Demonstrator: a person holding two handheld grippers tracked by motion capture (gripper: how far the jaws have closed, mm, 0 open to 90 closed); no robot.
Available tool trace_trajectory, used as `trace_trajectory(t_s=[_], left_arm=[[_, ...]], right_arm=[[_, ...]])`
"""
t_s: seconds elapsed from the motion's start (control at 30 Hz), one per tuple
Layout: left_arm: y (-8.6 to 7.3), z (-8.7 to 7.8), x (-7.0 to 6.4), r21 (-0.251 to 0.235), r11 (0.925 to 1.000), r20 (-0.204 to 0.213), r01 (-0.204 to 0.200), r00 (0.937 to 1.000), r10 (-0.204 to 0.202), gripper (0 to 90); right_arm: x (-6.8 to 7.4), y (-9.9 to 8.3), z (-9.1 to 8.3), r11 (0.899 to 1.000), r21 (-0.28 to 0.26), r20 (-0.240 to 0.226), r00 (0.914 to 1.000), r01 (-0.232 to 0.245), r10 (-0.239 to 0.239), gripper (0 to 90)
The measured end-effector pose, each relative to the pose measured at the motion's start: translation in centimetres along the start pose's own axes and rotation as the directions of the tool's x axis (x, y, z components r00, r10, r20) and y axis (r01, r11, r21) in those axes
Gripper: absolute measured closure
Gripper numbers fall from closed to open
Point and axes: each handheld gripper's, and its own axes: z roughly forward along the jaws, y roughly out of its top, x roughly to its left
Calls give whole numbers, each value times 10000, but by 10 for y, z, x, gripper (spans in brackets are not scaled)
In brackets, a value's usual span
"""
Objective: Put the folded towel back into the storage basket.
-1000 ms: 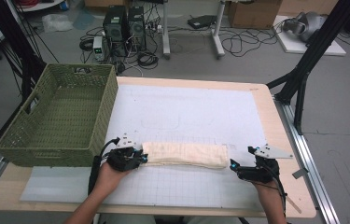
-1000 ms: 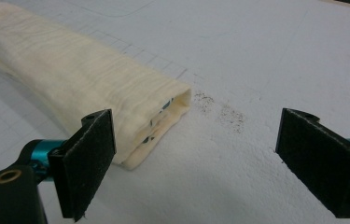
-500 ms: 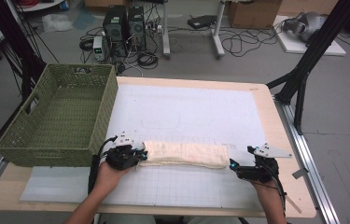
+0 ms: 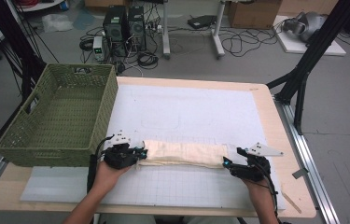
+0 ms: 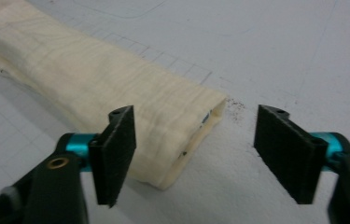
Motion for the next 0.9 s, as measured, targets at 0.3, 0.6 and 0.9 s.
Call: trace_trajectory(t_s=[0.3, 0.6, 0.9], left_arm=[[0, 0, 1, -23, 10000, -32, 6, 10000, -6, 825], [-1, 0, 1, 30, 10000, -78, -59, 10000, 59, 824], [-1, 1, 1, 92, 9999, -148, -97, 9998, 99, 820]], right_arm=[[4, -4, 10, 9978, 618, -315, 9993, 233, -214, 455], [6, -8, 19, 9890, 1365, -583, 9971, 564, -488, 580], [10, -9, 19, 9895, 1378, -501, 9980, 440, -374, 601]])
